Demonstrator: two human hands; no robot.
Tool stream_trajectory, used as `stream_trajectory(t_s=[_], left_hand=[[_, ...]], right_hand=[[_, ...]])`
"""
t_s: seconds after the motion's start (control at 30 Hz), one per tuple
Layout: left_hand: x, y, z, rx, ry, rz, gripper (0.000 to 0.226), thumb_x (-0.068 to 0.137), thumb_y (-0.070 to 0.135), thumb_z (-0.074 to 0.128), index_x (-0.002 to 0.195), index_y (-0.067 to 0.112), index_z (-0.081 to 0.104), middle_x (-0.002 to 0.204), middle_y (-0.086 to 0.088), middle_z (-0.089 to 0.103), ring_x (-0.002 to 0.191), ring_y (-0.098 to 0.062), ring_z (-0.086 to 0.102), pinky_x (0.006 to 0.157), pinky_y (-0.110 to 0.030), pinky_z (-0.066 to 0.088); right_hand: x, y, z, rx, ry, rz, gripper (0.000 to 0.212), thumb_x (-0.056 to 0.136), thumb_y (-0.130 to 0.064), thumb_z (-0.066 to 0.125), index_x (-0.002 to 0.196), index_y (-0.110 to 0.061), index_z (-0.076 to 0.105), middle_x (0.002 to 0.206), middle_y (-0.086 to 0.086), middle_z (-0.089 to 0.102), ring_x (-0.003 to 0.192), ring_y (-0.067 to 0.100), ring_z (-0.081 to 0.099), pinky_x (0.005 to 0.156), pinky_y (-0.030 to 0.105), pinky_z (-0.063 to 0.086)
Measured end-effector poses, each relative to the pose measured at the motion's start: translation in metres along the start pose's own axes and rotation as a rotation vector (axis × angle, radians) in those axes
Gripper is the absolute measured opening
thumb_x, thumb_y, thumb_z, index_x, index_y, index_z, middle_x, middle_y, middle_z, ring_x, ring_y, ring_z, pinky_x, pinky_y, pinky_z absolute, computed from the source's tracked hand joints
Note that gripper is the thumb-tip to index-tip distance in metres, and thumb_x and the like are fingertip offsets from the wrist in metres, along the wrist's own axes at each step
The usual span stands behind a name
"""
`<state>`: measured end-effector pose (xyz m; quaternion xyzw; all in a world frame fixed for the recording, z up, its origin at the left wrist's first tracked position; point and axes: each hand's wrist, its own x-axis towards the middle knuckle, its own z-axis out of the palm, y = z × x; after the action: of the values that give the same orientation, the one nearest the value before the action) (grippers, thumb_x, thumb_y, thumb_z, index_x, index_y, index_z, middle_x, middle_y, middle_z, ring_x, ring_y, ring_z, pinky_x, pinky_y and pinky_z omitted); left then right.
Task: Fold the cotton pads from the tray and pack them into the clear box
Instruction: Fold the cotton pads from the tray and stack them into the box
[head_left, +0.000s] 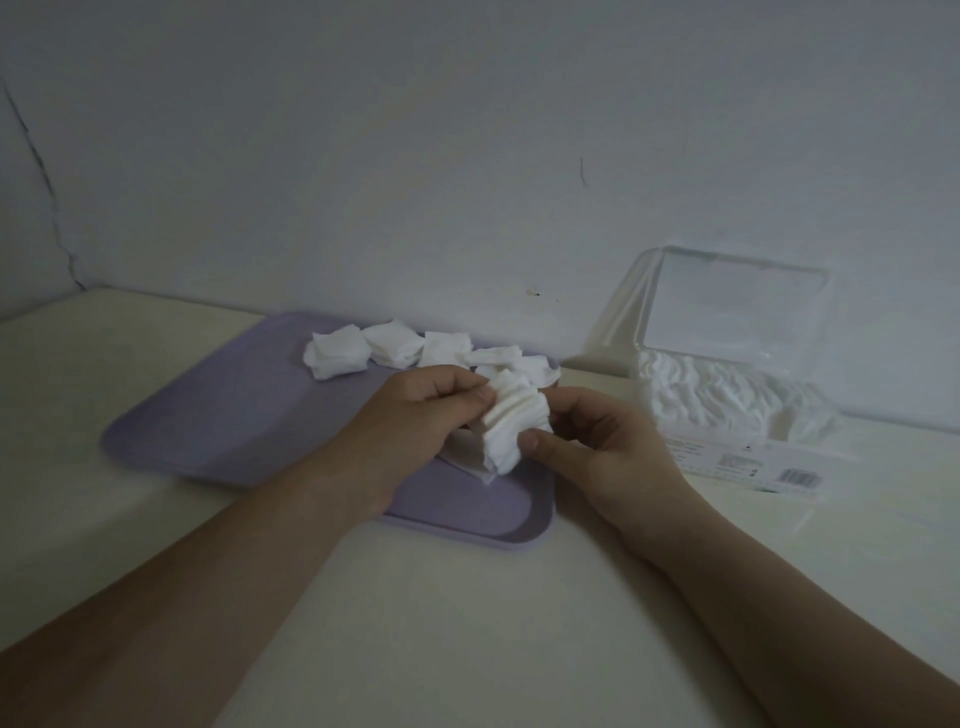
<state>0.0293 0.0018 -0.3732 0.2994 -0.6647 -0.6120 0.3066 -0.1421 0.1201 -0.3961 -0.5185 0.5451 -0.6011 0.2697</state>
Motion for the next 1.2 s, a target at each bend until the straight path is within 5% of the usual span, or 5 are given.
stream_trajectory(t_s=[0.37,0.53,0.7,0.93,1.2], left_hand=[[-0.001,0.002,0.0,0.035,-0.061,-0.024,0.018,0.093,0.03,0.073,0.105,0.018,0.081,0.105,-0.003,0.08,0.111,-0.025,0.072,0.103,-0.034,0.052],[-0.004,0.003,0.003,0.067,-0.07,0.0,0.019,0.102,0.024,0.062,0.106,0.016,0.079,0.101,0.0,0.081,0.097,-0.012,0.074,0.094,-0.028,0.054],[0.0,0.0,0.001,0.052,-0.041,0.008,0.02,0.1,0.026,0.064,0.103,0.014,0.079,0.105,-0.01,0.079,0.093,-0.016,0.069,0.092,-0.035,0.052],[0.007,-0.006,-0.005,-0.045,0.136,0.07,0.025,0.098,0.036,0.065,0.103,0.013,0.075,0.111,-0.013,0.077,0.094,-0.018,0.065,0.091,-0.04,0.051],[0.01,-0.003,-0.008,-0.333,-0.014,0.032,0.043,0.088,0.012,0.068,0.126,-0.009,0.063,0.131,-0.029,0.065,0.128,-0.043,0.059,0.117,-0.056,0.039]], right_hand=[[-0.001,-0.003,0.006,-0.153,0.087,-0.035,0.038,0.086,-0.002,0.078,0.113,-0.029,0.077,0.105,-0.001,0.079,0.091,0.032,0.071,0.092,0.054,0.058],[-0.003,-0.004,0.013,-0.376,0.086,-0.294,0.048,0.088,-0.011,0.069,0.134,-0.023,0.066,0.125,-0.004,0.067,0.114,0.016,0.065,0.103,0.032,0.052],[-0.004,-0.008,0.016,-0.495,0.058,-0.413,0.025,0.082,-0.001,0.068,0.104,-0.012,0.073,0.119,0.007,0.064,0.123,0.014,0.059,0.106,0.018,0.04],[-0.004,-0.008,0.006,-0.152,0.263,-0.03,0.026,0.08,0.012,0.067,0.083,-0.014,0.063,0.081,-0.001,0.073,0.07,0.014,0.065,0.068,0.033,0.052],[-0.002,-0.007,0.002,-0.024,0.353,0.115,0.039,0.078,-0.011,0.078,0.112,-0.021,0.061,0.089,0.007,0.081,0.087,0.033,0.077,0.089,0.061,0.059]])
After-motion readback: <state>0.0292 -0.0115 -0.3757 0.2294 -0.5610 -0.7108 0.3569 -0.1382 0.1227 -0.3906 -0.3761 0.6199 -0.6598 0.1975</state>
